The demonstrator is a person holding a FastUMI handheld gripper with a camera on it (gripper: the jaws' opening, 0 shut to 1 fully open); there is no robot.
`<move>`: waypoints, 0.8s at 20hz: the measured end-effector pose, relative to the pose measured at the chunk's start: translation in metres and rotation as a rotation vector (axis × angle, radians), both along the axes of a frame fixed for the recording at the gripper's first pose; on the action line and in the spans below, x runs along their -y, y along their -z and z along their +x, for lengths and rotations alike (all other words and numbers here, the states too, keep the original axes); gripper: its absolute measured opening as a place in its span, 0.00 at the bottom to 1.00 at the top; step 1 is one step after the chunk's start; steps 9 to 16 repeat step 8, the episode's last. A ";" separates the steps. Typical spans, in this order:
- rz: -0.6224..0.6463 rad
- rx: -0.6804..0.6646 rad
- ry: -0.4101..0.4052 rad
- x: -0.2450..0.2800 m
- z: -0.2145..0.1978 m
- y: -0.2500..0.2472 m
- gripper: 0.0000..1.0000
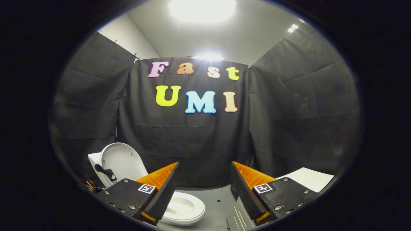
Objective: Open the toilet lid.
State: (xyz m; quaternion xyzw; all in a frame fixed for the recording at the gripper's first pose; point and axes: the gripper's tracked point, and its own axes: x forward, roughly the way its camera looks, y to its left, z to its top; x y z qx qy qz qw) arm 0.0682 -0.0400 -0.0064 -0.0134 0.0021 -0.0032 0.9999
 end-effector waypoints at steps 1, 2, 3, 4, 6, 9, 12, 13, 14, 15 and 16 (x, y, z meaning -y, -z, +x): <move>0.017 0.001 -0.011 -0.001 -0.005 0.003 0.95; 0.044 -0.001 -0.011 0.001 -0.010 0.008 0.95; 0.072 -0.011 -0.012 0.003 -0.013 0.014 0.95; 0.093 -0.017 -0.005 0.004 -0.014 0.019 0.95; 0.097 -0.021 0.005 0.006 -0.015 0.026 0.95; 0.068 -0.040 0.027 0.014 -0.016 0.034 0.95; 0.068 -0.040 0.027 0.014 -0.016 0.034 0.95; 0.068 -0.040 0.027 0.014 -0.016 0.034 0.95; 0.068 -0.040 0.027 0.014 -0.016 0.034 0.95; 0.068 -0.040 0.027 0.014 -0.016 0.034 0.95; 0.068 -0.040 0.027 0.014 -0.016 0.034 0.95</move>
